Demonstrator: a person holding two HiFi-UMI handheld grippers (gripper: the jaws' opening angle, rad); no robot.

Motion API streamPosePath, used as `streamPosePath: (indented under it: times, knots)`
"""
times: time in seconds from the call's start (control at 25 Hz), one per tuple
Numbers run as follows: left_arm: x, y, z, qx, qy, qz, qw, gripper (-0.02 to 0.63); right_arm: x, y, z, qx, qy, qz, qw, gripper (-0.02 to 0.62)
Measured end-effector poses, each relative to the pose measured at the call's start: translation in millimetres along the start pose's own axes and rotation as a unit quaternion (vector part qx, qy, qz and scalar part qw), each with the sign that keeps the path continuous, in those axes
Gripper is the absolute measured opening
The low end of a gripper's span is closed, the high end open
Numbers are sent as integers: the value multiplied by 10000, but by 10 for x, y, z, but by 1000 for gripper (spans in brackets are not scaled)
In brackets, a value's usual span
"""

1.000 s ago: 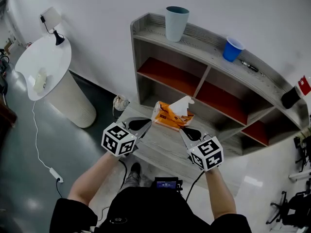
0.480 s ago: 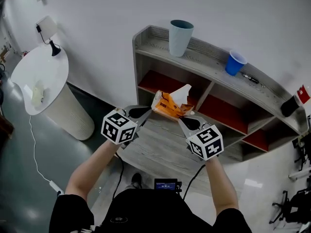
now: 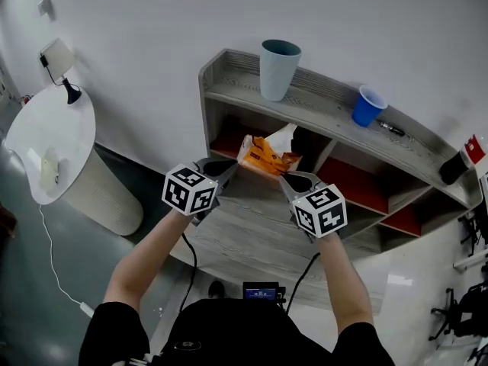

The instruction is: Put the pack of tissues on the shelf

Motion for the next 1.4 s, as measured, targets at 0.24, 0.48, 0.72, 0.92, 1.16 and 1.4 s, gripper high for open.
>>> streamPosePath:
  times: [0.24,0.48,0.72,0.92,1.16,1.4]
  knots:
    - [199,-163,-76,162,18,-56,9999,2,-164,-155,-2,-41,-207,-327,9992,6]
    - [332,-277,-178,313,56,-57,9995,2,-266,-290,-45,-50,-344,-652,9973,6]
    - [424,-358,-269,410,165,-43,9990,2,-336,-387,-61,-77,-502,-903,9946,8]
    - [471,-403,-322,490,152,23,9987,2,-367,-436,-97,-61,-571,-1012,9932,8]
    - [505,-413,-363,483,251,51,9985,2,-387,-466,-131,-37,-560,-1117,9922,9]
    - [507,-379,-344,416,206,101,9989,2,-405,-488,-151,-61,-570,-1225,9908,9]
Point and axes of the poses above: the fingertips, and each gripper's own axes: y backward along the fingers, x to its left, z out of its top, the point moved 2 cm from there along y, backward along the fingers, and after that the axes turned 13 degrees about -x, right-handed, at the moved point
